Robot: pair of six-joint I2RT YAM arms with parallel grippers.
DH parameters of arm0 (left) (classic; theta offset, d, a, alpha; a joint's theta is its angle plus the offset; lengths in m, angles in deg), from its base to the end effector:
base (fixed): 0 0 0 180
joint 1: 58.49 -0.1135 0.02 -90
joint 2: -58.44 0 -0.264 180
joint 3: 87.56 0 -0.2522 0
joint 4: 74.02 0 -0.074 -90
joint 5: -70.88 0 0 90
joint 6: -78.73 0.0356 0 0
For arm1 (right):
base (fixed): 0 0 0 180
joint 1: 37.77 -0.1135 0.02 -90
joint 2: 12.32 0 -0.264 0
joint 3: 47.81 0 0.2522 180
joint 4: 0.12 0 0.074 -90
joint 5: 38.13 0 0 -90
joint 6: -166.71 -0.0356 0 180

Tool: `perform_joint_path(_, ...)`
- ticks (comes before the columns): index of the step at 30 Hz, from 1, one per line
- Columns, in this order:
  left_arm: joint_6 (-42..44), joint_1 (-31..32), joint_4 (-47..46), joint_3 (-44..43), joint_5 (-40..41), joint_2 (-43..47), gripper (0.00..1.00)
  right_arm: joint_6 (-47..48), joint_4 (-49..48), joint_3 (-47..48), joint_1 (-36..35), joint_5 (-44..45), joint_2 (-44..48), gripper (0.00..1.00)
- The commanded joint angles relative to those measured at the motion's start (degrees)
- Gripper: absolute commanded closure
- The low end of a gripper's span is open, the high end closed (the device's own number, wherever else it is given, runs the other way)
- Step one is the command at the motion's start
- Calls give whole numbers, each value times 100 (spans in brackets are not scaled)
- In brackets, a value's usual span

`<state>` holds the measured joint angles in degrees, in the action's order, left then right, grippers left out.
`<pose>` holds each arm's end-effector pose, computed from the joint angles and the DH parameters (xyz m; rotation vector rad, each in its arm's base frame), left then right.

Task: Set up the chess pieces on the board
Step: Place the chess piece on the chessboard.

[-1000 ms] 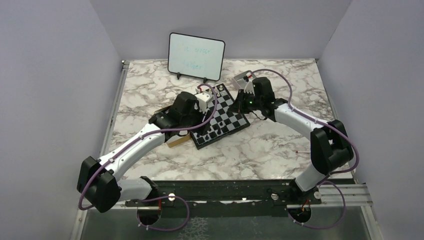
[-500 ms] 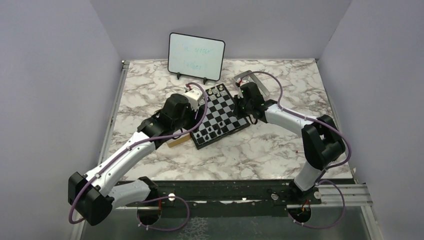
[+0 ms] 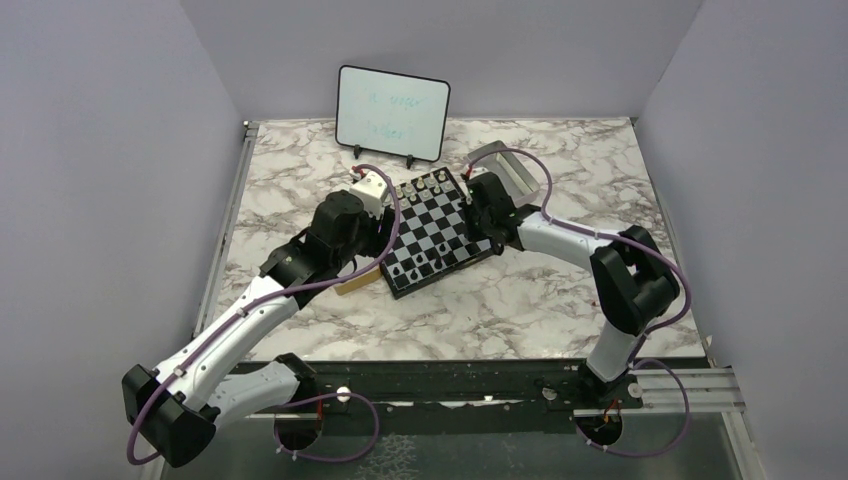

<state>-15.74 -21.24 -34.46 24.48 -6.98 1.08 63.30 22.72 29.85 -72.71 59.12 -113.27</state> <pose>0.1802 -0.1276 0.3295 0.4591 2.0203 -0.2286 0.3121 0.2125 0.1942 -0.3852 2.3512 0.2551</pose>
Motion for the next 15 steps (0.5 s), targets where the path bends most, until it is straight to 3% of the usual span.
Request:
perform_joint_path(1,-17,23,-137,98,208,69,35,32,-171,19,-27,202,-53,92)
perform_joint_path(15,-11,23,-137,111,175,61,35,-48,-294,-139,-58,38,-113,89)
